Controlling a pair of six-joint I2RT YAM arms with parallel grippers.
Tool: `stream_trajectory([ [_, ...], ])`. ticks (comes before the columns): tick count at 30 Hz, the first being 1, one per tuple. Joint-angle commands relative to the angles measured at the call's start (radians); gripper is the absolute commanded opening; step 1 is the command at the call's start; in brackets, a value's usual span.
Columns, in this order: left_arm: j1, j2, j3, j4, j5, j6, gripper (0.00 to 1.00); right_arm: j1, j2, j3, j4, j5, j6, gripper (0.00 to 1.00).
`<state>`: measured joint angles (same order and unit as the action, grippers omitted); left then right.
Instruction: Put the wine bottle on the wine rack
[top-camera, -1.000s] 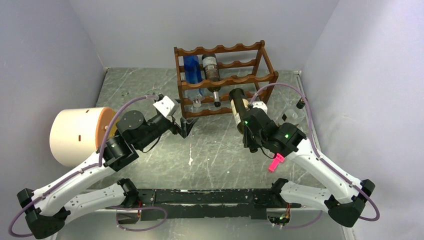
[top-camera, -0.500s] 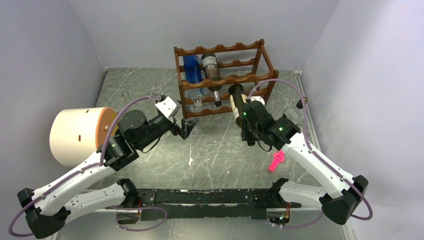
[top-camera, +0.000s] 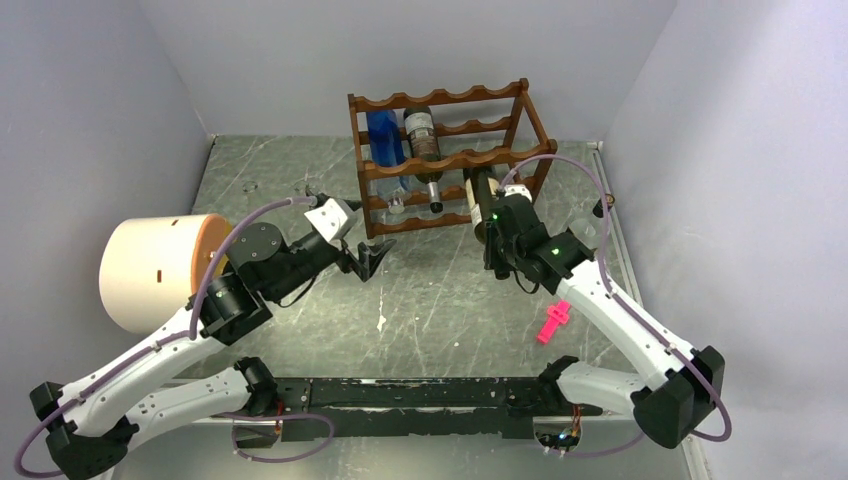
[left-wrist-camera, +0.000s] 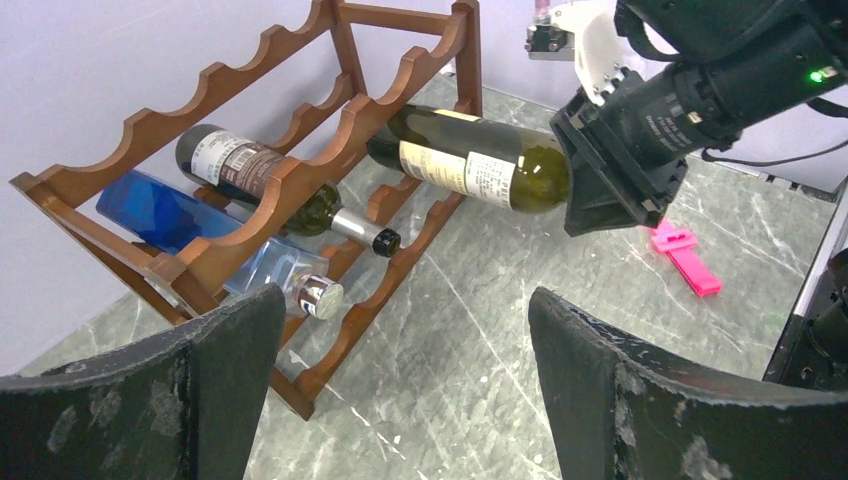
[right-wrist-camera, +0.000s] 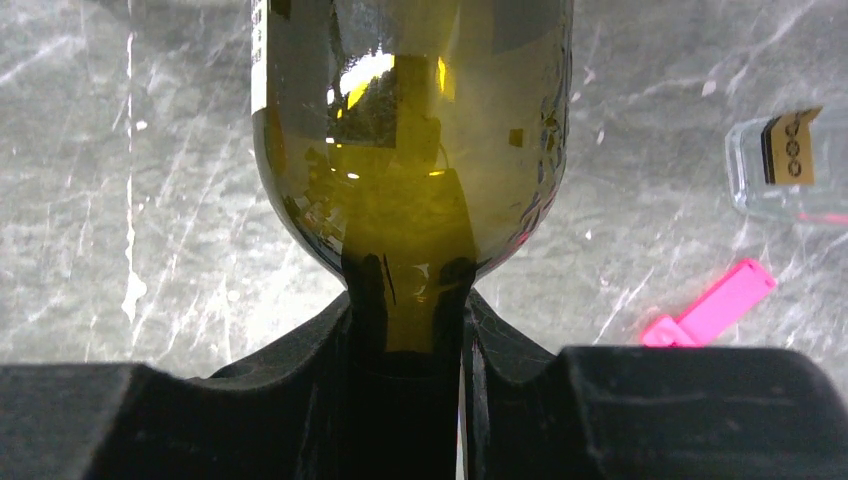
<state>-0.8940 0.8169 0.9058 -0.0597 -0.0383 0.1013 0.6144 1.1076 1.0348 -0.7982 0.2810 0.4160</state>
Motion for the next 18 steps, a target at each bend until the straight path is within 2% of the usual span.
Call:
stream_trajectory([
  [1, -0.005, -0.016, -0.001, 0.028, 0.031, 0.034, 0.95, -0.057, 0.006, 0.001, 0.290, -0.015, -0.091, 0.00],
  [8, -0.005, -0.025, -0.010, 0.047, 0.022, 0.016, 0.95, -0.140, 0.097, 0.004, 0.461, -0.126, -0.174, 0.00],
  [18, -0.005, -0.011, 0.055, -0.051, -0.187, -0.140, 0.95, -0.225, 0.236, 0.056, 0.613, -0.217, -0.265, 0.00],
])
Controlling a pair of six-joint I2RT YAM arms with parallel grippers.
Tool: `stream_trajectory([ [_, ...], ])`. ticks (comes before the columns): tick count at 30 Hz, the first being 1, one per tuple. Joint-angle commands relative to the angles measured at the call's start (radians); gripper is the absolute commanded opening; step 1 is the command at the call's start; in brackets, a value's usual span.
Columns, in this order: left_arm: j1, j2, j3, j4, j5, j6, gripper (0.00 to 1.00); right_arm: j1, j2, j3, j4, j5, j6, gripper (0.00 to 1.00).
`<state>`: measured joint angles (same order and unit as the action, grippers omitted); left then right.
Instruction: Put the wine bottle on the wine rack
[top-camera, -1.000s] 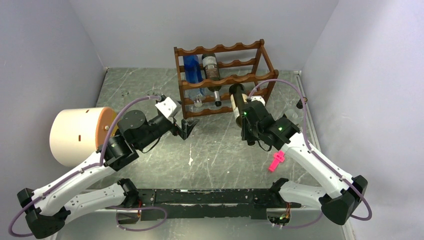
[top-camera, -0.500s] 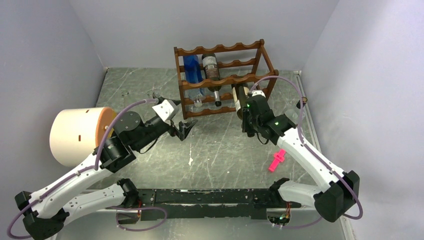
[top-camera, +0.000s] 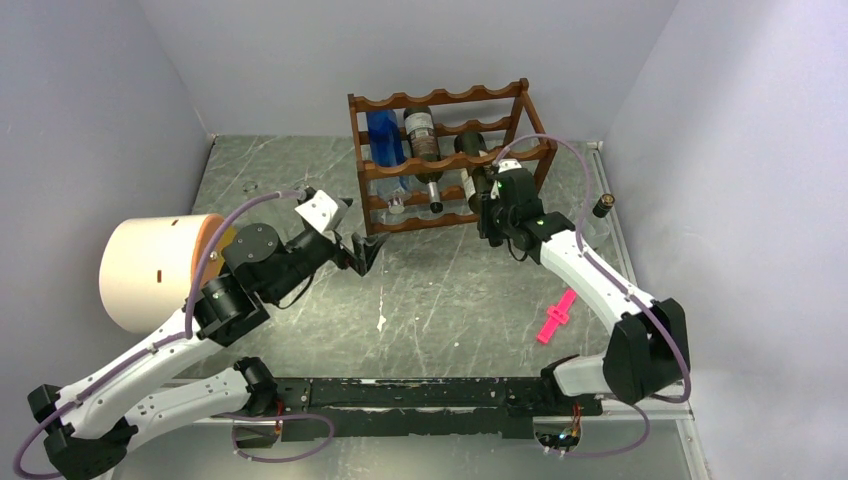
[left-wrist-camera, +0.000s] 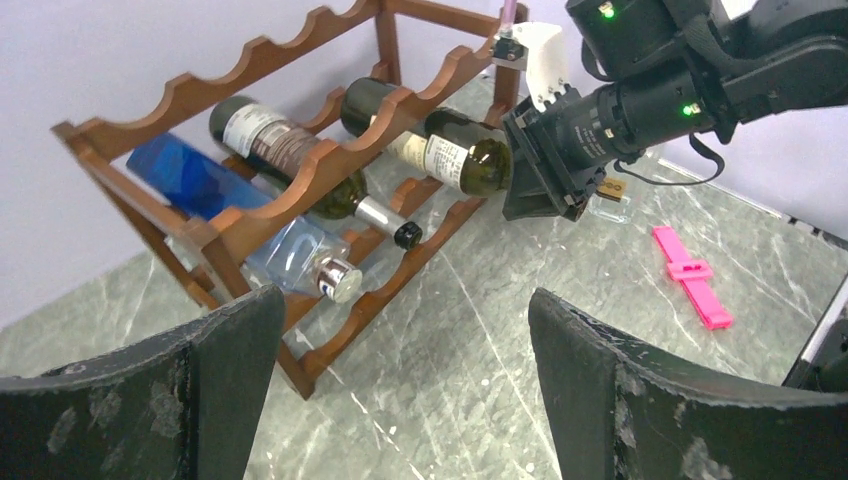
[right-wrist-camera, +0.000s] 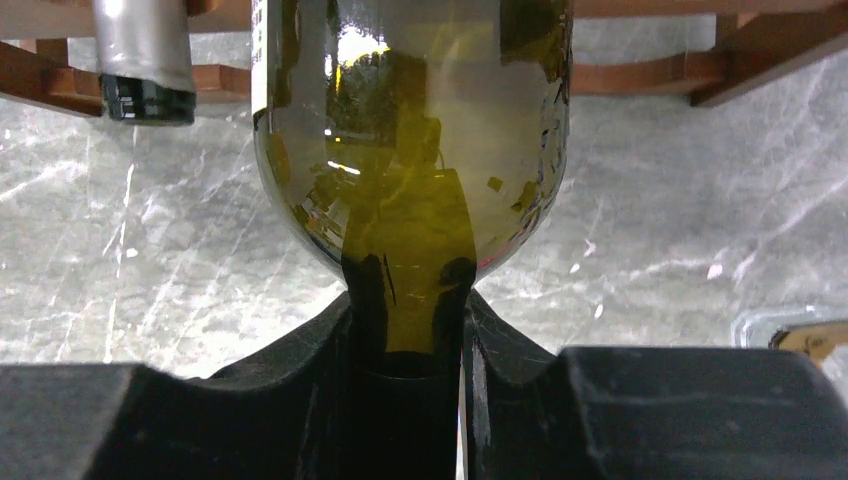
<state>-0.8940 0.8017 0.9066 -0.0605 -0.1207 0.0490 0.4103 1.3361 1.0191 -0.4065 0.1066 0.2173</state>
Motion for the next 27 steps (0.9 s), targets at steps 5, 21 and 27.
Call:
stream_trajectory([
  [5, -0.005, 0.024, 0.115, -0.154, -0.084, -0.093, 0.95, -0.036, 0.068, 0.115, 0.244, -0.066, -0.096, 0.00],
  [21, -0.006, 0.042, 0.117, -0.182, -0.062, -0.060, 0.95, -0.035, 0.235, 0.249, 0.249, 0.026, -0.122, 0.00],
  [27, -0.005, 0.042, 0.112, -0.184, -0.061, -0.064, 0.95, -0.036, 0.279, 0.282, 0.234, 0.067, -0.137, 0.00],
])
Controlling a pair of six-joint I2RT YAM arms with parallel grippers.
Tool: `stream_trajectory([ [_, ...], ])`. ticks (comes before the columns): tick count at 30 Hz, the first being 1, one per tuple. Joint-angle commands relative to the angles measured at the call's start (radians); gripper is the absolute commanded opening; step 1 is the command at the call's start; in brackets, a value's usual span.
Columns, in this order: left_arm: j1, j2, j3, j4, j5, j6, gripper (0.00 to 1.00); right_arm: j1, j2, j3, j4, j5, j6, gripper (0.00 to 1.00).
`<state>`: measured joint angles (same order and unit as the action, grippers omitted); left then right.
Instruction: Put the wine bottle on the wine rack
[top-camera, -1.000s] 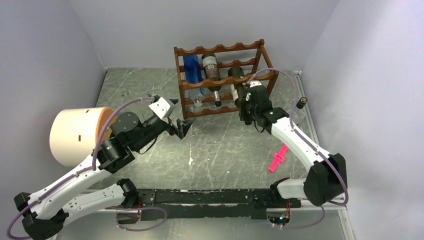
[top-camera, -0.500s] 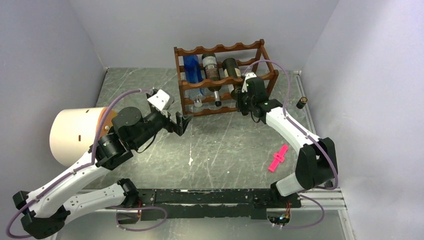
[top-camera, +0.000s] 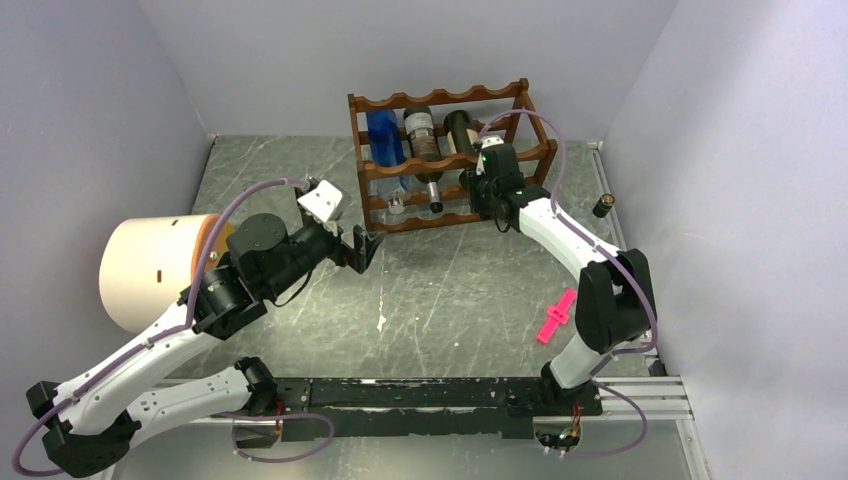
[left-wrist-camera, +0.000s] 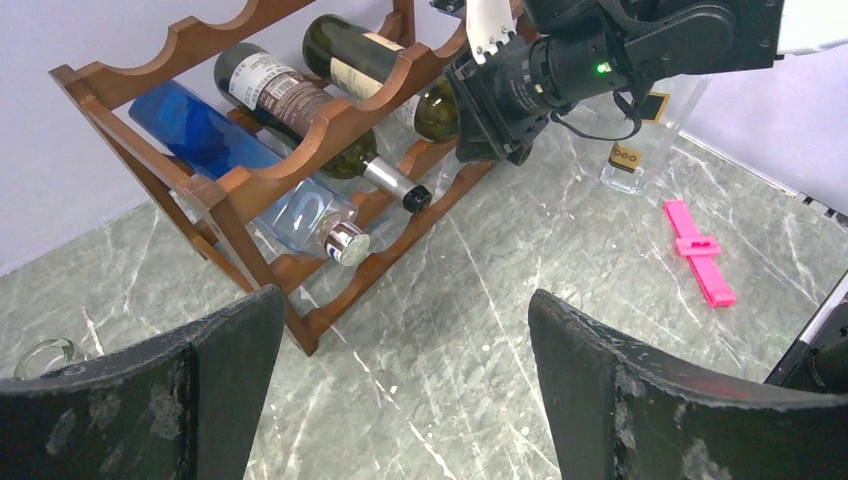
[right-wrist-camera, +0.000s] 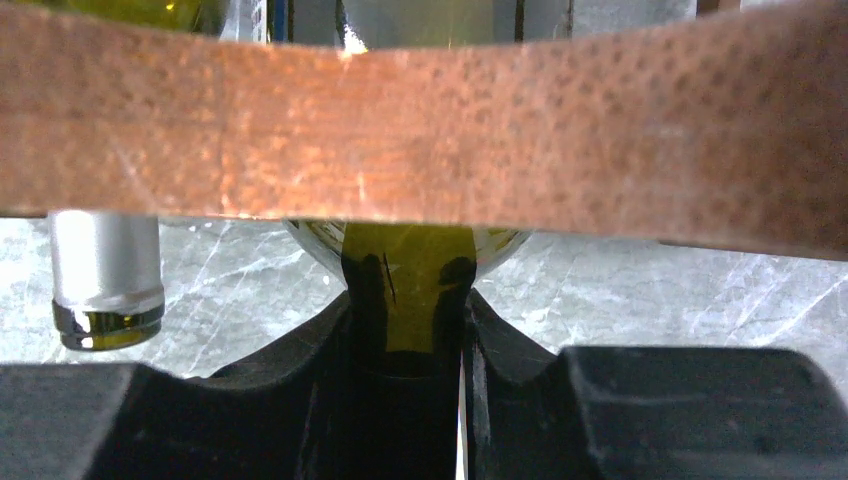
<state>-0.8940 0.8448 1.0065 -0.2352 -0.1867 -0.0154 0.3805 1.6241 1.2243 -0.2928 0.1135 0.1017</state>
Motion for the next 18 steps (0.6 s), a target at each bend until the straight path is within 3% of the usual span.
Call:
stream_trajectory([
  [1, -0.004, 0.000, 0.012, -0.009, 0.007, -0.001, 0.95, -0.007, -0.003, 0.081, 0.118, 0.068, -0.023, 0.00],
  [4, -0.005, 0.003, 0.012, -0.010, 0.011, -0.003, 0.95, -0.005, 0.016, 0.096, 0.111, 0.085, -0.021, 0.00],
  [10, -0.005, 0.008, 0.011, -0.012, 0.020, -0.008, 0.95, -0.005, 0.044, 0.100, 0.123, 0.091, -0.029, 0.11],
  [18, -0.005, 0.004, 0.004, -0.019, 0.033, -0.021, 0.95, -0.001, 0.061, 0.086, 0.162, 0.111, -0.032, 0.17],
])
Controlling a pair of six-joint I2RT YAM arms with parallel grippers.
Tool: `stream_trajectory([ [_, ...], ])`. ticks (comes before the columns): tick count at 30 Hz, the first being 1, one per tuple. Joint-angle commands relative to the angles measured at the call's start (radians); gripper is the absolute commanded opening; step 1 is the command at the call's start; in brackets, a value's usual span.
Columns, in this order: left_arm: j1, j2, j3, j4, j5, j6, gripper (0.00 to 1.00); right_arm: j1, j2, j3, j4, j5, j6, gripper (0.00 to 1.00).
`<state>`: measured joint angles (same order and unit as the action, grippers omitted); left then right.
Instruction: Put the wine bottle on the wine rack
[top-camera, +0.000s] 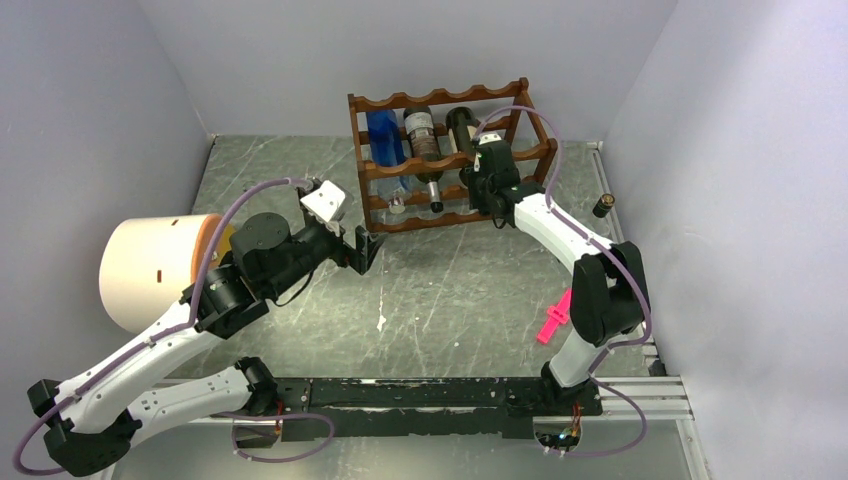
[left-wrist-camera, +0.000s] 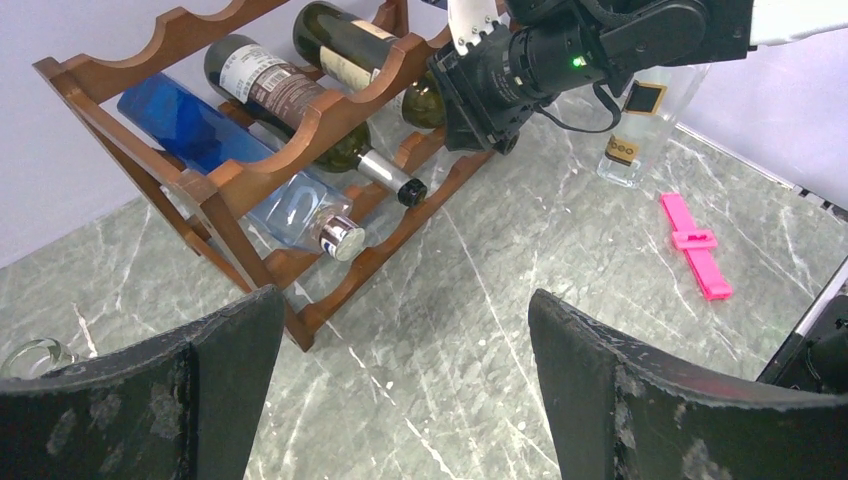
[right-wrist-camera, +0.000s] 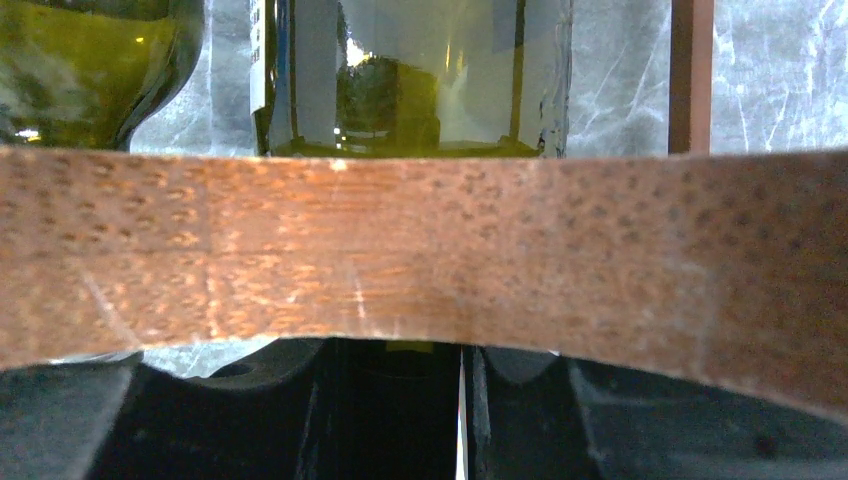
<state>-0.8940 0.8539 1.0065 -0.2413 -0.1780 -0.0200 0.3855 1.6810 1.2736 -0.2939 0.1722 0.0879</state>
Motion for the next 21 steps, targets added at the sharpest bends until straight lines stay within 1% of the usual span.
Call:
stream_trajectory([
  [1, -0.005, -0.008, 0.001, -0.012, 0.029, -0.017, 0.95, -0.003, 0.005, 0.027, 0.180, 0.062, -0.019, 0.18],
  [10, -0.005, -0.017, -0.014, -0.003, 0.050, -0.023, 0.95, 0.005, -0.007, -0.060, 0.324, 0.070, -0.043, 0.31],
  [14, -0.005, -0.020, -0.014, -0.010, 0.054, -0.026, 0.95, 0.007, -0.025, -0.082, 0.351, 0.079, -0.051, 0.42],
  [21, -0.005, -0.021, -0.020, -0.006, 0.064, -0.026, 0.95, 0.007, -0.028, -0.083, 0.355, 0.118, -0.036, 0.49],
])
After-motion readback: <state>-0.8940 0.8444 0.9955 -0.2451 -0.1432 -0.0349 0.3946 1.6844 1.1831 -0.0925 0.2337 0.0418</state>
